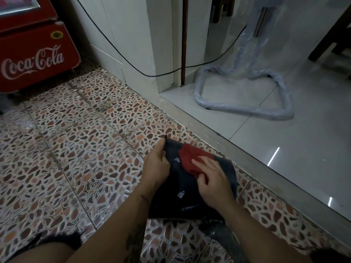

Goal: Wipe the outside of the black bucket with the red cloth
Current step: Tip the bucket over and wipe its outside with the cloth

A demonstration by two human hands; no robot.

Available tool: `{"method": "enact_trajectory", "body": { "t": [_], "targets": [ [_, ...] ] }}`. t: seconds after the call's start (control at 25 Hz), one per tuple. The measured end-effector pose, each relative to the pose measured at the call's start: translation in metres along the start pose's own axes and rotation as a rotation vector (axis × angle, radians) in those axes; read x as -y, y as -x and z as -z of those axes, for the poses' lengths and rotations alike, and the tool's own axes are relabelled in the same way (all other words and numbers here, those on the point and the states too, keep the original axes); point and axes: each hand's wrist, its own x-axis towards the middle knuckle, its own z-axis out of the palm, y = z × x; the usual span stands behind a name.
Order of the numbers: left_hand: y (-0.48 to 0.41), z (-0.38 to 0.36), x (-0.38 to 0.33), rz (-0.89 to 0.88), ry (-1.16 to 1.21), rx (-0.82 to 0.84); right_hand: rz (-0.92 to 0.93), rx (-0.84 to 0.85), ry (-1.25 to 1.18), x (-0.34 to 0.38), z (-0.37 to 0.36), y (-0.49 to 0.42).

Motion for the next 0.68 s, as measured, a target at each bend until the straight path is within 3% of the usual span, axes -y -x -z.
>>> {"method": "enact_trajectory", "body": {
  "t": [0.16, 0.24, 0.4, 0.52, 0.68],
  "targets": [
    [0.009, 0.000, -0.009, 0.064, 0.079, 0.059, -0.310, 0.056, 0.254, -0.025, 0.031, -0.010],
    [0.019, -0.004, -0.013, 0.045, 0.108, 0.082, -0.413, 0.114, 0.211, -0.008, 0.029, -0.036],
    [0.024, -0.005, -0.014, 0.034, 0.116, 0.072, -0.247, 0.217, 0.001, 0.041, -0.009, -0.040],
    [0.018, -0.004, -0.013, 0.057, 0.115, 0.057, -0.021, 0.151, -0.046, 0.038, -0.007, 0.007],
    [0.019, -0.006, -0.017, 0.061, 0.090, -0.003, -0.140, 0.022, 0.047, -0.008, 0.024, 0.036]
  ]
}}
